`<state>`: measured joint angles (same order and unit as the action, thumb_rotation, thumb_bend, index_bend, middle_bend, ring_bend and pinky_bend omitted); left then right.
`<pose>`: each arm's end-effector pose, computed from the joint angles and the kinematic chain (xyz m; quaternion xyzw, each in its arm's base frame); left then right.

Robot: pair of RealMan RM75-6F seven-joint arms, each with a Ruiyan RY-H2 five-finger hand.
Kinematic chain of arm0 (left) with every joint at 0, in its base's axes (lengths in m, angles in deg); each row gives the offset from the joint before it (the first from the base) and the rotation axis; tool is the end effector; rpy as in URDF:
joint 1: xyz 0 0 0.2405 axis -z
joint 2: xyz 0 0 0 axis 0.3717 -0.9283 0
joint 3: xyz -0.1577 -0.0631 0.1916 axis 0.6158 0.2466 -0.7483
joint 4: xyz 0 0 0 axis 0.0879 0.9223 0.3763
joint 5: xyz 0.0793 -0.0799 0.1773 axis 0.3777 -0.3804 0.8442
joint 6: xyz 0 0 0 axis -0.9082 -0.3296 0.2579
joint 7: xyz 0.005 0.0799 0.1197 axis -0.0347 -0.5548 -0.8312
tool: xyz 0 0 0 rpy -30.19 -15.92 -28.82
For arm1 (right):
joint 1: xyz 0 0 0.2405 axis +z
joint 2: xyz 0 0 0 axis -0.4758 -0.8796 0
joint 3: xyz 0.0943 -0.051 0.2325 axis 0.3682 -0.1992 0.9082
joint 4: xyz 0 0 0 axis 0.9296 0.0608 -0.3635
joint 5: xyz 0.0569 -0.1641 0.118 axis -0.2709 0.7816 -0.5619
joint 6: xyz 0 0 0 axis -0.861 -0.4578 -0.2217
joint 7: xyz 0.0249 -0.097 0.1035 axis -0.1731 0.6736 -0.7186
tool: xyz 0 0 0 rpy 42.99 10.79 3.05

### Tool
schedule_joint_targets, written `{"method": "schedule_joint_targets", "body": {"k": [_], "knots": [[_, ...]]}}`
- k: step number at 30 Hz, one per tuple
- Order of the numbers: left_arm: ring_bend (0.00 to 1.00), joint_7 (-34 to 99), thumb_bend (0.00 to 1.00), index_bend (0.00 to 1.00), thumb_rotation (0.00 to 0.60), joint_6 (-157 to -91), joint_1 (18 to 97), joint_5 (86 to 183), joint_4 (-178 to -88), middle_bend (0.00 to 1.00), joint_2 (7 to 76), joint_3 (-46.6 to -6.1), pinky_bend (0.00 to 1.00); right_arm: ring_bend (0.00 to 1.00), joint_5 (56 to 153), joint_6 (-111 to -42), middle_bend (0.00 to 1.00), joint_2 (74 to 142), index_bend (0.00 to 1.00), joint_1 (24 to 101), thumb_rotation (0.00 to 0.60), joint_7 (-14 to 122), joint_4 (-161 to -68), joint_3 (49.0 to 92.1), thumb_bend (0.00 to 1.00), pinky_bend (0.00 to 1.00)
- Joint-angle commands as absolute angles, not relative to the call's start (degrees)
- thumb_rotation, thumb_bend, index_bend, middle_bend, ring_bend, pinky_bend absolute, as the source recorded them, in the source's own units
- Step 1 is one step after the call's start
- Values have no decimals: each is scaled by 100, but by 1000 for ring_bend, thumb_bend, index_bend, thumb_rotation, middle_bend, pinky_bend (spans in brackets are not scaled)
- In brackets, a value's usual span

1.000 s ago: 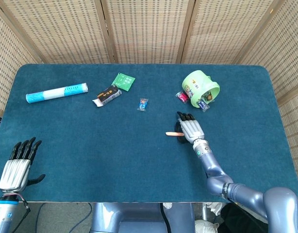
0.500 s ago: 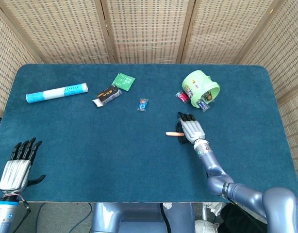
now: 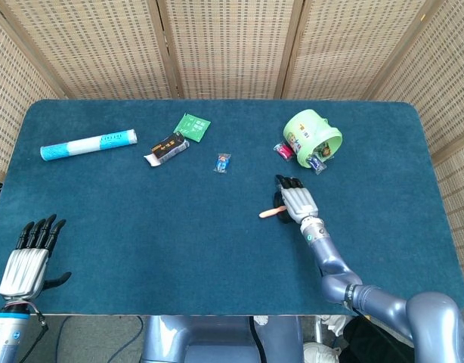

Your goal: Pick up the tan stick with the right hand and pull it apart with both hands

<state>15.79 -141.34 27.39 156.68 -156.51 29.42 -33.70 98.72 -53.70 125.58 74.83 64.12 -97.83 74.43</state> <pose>-0.2938 0.1743 0.1045 -0.6344 -0.3860 -0.3228 0.5868 -0.1909 -0.3988 -0.0585 0.6928 -0.4802 0.3211 0.4317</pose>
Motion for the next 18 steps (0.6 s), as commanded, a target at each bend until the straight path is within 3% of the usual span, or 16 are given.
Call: {"method": "schedule_joint_targets", "body": {"k": [1, 13, 18], "knots": [[0, 1589, 0, 0, 600, -14119, 2748, 15664, -15642, 0, 2937, -3372, 0, 0, 9887, -5376, 108, 12505, 612, 7449, 600, 6334, -9896, 7459, 563, 0], [0, 1736, 0, 0, 600, -14017, 2940, 15778, -15543, 0, 2788, -3266, 0, 0, 9540, -5198, 122, 11782, 620, 7335, 600, 5881, -11487, 7774, 562, 0], [0, 1698, 0, 0, 600, -13926, 3277, 16090, -15525, 0, 2530, -3068, 0, 0, 8677, -4926, 123, 11472, 621, 7636, 600, 5974, -12321, 8041, 562, 0]]}}
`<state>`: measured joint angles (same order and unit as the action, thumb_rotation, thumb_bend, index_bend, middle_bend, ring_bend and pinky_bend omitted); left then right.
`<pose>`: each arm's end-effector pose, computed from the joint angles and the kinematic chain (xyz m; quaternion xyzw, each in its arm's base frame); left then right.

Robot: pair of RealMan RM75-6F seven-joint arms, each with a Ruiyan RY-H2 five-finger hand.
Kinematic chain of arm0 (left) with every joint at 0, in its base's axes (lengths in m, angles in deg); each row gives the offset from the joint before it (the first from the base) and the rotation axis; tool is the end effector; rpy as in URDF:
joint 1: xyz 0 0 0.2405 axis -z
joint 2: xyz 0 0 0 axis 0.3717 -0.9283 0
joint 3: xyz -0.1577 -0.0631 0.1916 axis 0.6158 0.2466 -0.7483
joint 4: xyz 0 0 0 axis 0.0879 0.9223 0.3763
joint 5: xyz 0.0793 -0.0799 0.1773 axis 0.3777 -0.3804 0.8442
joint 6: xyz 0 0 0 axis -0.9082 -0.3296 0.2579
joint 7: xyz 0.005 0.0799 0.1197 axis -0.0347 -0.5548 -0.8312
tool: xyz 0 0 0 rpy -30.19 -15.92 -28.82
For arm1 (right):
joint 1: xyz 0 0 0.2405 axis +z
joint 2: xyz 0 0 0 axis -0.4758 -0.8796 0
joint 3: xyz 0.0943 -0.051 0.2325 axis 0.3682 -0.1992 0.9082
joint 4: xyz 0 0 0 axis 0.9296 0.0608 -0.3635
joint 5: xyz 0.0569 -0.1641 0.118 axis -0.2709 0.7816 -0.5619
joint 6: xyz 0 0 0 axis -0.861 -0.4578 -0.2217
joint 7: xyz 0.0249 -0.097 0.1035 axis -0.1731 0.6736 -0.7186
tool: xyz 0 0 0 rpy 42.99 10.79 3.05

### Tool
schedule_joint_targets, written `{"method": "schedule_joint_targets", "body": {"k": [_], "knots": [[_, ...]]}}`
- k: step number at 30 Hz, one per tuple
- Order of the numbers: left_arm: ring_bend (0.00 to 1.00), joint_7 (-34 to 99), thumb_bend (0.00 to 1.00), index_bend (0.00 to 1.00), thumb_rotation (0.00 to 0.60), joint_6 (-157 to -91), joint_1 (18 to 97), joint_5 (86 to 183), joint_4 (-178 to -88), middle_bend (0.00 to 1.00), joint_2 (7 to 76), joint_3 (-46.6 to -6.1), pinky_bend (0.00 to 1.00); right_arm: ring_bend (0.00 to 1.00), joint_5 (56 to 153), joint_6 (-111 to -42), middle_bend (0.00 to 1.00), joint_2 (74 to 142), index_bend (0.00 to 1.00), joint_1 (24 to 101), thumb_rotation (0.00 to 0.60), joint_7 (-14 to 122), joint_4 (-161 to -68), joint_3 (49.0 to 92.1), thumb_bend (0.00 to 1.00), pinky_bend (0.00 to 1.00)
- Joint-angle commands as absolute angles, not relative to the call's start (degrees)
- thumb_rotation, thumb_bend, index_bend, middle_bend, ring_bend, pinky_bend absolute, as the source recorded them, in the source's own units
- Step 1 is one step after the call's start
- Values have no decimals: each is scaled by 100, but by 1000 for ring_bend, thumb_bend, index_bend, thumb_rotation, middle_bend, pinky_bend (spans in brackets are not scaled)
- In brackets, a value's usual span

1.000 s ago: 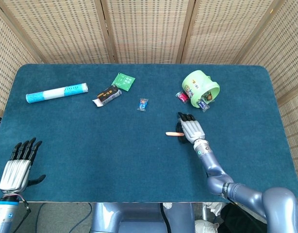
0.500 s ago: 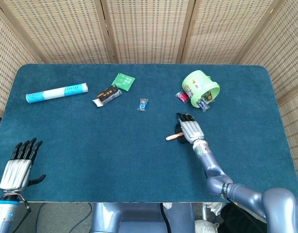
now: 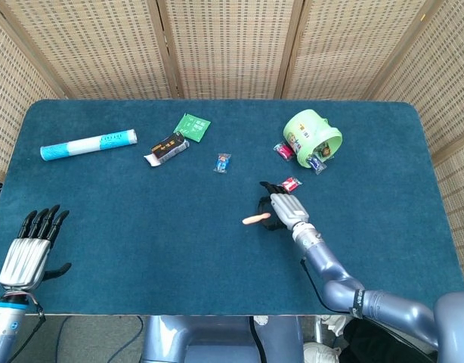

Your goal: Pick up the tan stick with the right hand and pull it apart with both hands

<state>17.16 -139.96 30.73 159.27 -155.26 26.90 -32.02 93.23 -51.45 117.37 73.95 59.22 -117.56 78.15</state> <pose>-0.2857 0.1985 0.1189 -0.6597 -0.3404 -0.3395 0.5777 -0.1432 -0.3751 -0.0421 0.6502 -0.5776 0.3740 0.3221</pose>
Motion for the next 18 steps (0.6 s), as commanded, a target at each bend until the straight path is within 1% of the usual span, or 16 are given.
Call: {"method": "schedule_joint_targets", "body": {"k": [1, 3, 6, 10, 14, 16, 18], "knots": [[0, 1675, 0, 0, 600, -13912, 3392, 16161, -15589, 0, 2440, -2967, 0, 0, 8415, -4887, 123, 11452, 621, 7789, 600, 6051, -12492, 8105, 562, 0], [0, 1696, 0, 0, 600, -13825, 3551, 16222, -15713, 0, 2304, -2865, 0, 0, 7810, -4923, 123, 11408, 621, 8068, 600, 6248, -12736, 8113, 561, 0], [0, 1720, 0, 0, 600, -13721, 3745, 16334, -15774, 0, 2213, -2770, 0, 0, 7237, -5052, 125, 11447, 623, 8377, 600, 6419, -12901, 8109, 560, 0], [0, 1829, 0, 0, 600, -13514, 4095, 16576, -15703, 0, 2206, -2662, 0, 0, 6584, -5315, 131, 11648, 628, 8808, 600, 6588, -12913, 8164, 560, 0], [0, 1989, 0, 1, 600, -13347, 4385, 16796, -15556, 0, 2292, -2613, 0, 0, 6199, -5474, 131, 11824, 629, 9095, 600, 6670, -12849, 8245, 560, 0], [0, 2087, 0, 19, 600, -13281, 4565, 16959, -15424, 0, 2396, -2588, 0, 0, 5998, -5541, 131, 11933, 632, 9267, 600, 6708, -12812, 8321, 560, 0], [0, 2221, 0, 71, 600, -13242, 4746, 17134, -15282, 0, 2545, -2571, 0, 0, 5822, -5641, 131, 12030, 635, 9431, 600, 6764, -12774, 8391, 560, 0]]}}
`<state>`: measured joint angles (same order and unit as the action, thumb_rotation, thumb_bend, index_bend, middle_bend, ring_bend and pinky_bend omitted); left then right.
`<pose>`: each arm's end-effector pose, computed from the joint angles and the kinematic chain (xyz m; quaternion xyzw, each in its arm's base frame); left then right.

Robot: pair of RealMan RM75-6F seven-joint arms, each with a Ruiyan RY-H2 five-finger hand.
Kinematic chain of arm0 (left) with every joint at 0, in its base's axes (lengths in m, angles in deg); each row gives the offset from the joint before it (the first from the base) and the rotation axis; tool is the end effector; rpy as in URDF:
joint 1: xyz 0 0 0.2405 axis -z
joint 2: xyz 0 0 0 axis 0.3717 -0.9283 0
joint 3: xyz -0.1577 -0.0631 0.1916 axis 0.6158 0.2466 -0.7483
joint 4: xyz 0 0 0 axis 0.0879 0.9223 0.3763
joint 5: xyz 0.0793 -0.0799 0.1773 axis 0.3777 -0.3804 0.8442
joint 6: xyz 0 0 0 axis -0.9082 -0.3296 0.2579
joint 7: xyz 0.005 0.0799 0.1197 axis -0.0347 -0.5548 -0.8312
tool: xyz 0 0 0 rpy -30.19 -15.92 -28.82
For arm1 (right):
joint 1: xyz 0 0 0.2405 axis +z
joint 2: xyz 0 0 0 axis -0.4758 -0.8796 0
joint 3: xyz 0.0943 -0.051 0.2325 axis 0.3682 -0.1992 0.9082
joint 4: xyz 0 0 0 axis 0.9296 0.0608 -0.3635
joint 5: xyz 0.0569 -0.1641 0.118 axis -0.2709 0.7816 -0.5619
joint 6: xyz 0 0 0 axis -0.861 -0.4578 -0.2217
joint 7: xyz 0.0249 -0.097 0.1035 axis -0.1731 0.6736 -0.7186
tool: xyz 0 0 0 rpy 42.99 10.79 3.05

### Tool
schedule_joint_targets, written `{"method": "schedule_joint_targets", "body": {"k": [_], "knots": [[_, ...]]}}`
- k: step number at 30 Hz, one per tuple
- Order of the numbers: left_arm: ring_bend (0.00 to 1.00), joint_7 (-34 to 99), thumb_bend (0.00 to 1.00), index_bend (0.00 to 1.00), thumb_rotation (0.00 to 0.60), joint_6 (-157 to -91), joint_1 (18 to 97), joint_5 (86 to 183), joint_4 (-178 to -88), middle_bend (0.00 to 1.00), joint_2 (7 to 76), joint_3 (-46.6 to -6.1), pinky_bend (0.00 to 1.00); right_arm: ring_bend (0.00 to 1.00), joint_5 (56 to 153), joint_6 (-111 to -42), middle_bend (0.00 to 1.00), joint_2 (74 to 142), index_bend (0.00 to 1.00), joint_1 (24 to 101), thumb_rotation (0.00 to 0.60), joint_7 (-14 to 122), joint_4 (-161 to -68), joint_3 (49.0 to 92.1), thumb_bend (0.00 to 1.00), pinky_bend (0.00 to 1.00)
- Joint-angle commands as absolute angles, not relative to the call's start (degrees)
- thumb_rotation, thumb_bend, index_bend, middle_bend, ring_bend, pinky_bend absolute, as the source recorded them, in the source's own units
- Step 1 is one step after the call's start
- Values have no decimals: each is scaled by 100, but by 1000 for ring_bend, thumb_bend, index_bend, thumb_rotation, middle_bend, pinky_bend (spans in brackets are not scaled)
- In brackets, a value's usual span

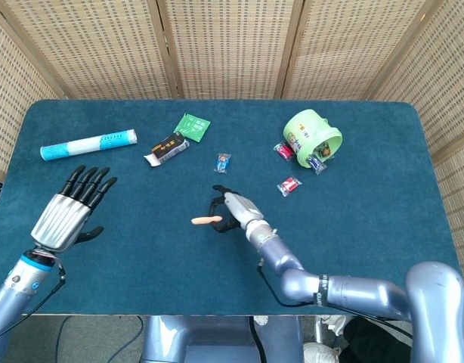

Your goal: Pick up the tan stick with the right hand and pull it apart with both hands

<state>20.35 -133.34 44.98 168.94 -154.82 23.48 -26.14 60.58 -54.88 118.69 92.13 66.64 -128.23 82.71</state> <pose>-0.2062 0.2758 0.1298 -0.7383 -0.1972 -0.4226 0.4873 -0.0164 -0.3690 -0.0606 0.6003 -0.6713 0.3742 0.2214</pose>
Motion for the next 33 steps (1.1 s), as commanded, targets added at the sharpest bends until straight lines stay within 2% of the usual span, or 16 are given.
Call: {"method": "schedule_joint_targets", "body": {"k": [1, 13, 18, 22, 27, 33], "knots": [[0, 2285, 0, 88, 600, -13220, 4812, 17184, -15220, 0, 2602, -2568, 0, 0, 5762, -5679, 131, 12065, 636, 9496, 600, 6794, -12766, 8415, 560, 0], [0, 2167, 13, 248, 600, -12713, 5668, 17554, -14500, 0, 3628, -2624, 0, 0, 5199, -6252, 131, 12350, 637, 9971, 600, 7117, -12901, 8544, 559, 0], [0, 2119, 69, 339, 600, -12835, 5748, 17620, -14313, 0, 3937, -2712, 0, 0, 5175, -6362, 131, 12373, 642, 9986, 600, 7192, -12941, 8519, 559, 0], [0, 2106, 112, 370, 600, -12843, 5809, 17605, -14224, 0, 4093, -2761, 0, 0, 5179, -6380, 131, 12372, 644, 9970, 600, 7211, -12950, 8513, 559, 0], [0, 1976, 228, 395, 600, -12853, 5865, 17627, -14184, 0, 4250, -2824, 0, 0, 5192, -6349, 131, 12382, 644, 9941, 600, 7215, -12951, 8492, 559, 0], [0, 1678, 250, 426, 600, -12863, 5903, 17567, -14139, 0, 4394, -2837, 0, 0, 5236, -6330, 133, 12350, 645, 9900, 600, 7199, -12966, 8506, 559, 0]]}}
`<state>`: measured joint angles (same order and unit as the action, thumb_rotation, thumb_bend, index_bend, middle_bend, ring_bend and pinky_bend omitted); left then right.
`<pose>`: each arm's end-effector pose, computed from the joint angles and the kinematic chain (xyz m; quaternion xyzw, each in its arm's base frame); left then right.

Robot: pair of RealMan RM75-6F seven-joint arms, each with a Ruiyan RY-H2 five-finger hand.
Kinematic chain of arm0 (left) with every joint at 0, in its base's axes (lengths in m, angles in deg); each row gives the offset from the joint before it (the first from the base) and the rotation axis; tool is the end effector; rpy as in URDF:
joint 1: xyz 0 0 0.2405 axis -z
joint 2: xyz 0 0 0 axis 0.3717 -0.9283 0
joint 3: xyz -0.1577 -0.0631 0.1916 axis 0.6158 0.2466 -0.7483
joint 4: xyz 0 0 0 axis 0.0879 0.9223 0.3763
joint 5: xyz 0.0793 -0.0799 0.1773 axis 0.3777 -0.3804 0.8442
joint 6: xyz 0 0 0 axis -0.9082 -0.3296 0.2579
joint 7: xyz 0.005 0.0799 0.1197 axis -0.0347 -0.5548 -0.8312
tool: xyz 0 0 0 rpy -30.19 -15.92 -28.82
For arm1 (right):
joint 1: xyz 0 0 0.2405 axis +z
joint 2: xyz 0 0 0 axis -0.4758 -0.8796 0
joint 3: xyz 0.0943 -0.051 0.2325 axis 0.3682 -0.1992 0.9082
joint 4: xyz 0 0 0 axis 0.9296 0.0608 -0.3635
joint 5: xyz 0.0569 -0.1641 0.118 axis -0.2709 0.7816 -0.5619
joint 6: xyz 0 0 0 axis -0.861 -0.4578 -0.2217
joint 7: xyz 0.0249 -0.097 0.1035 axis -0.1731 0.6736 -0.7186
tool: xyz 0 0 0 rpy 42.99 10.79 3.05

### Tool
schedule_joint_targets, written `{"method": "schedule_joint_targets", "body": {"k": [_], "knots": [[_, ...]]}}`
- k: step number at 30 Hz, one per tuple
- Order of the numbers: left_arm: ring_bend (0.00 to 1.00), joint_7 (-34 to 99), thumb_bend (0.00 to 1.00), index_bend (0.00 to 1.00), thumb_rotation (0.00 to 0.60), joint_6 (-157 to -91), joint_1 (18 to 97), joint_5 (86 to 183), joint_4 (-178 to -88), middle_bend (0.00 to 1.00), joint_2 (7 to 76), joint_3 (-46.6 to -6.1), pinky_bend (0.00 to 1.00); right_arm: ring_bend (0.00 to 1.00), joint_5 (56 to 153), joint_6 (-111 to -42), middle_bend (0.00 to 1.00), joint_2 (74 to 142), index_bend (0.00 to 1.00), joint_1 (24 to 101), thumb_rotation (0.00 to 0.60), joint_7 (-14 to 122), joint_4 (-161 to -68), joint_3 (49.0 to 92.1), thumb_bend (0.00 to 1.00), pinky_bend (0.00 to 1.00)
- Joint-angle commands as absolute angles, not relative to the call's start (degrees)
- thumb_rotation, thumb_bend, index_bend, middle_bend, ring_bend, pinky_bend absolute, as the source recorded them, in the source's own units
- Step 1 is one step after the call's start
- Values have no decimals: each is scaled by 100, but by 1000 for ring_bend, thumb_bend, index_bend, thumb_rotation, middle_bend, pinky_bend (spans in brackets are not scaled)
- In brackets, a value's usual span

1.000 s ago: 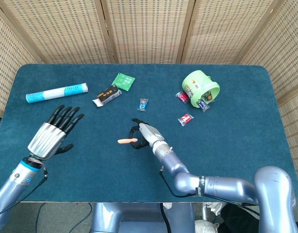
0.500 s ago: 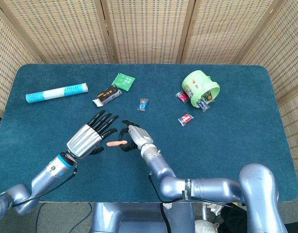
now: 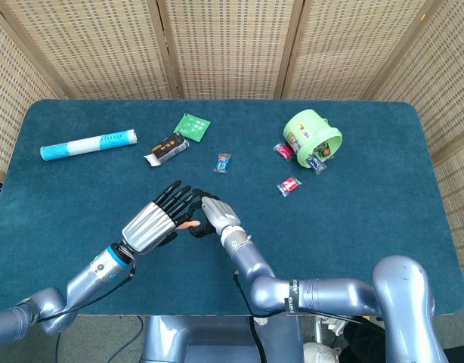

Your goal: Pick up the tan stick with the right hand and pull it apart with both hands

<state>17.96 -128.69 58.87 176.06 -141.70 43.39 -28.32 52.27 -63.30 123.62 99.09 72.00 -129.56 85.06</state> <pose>-0.1336 0.3000 0.0175 -0.7983 -0.1064 -0.4673 0.3647 0.0293 -0.3530 -0.0766 0.5974 -0.6723 0.3744 0.2256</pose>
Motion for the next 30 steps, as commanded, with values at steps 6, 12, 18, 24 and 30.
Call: {"method": "schedule_joint_targets", "body": {"k": [6, 12, 18, 24, 30], "knots": [[0, 1391, 250, 427, 600, -12855, 5899, 17448, -14082, 0, 4488, -2851, 0, 0, 5258, -6318, 134, 12296, 646, 9847, 600, 7183, -13004, 8506, 558, 0], [0, 1364, 271, 436, 600, -12838, 5937, 17363, -13985, 0, 4582, -2887, 0, 0, 5292, -6268, 134, 12298, 646, 9813, 600, 7163, -12997, 8478, 559, 0], [0, 1340, 288, 477, 600, -12874, 5975, 17311, -13881, 0, 4687, -2890, 0, 0, 5334, -6218, 133, 12287, 646, 9782, 600, 7135, -13024, 8460, 558, 0], [0, 1339, 311, 484, 600, -12865, 6007, 17260, -13866, 0, 4746, -2913, 0, 0, 5343, -6173, 134, 12300, 646, 9763, 600, 7103, -13006, 8442, 558, 0], [0, 1390, 311, 492, 600, -12871, 6052, 17274, -13791, 0, 4827, -2963, 0, 0, 5380, -6141, 134, 12312, 646, 9746, 600, 7079, -12999, 8413, 559, 0]]}}
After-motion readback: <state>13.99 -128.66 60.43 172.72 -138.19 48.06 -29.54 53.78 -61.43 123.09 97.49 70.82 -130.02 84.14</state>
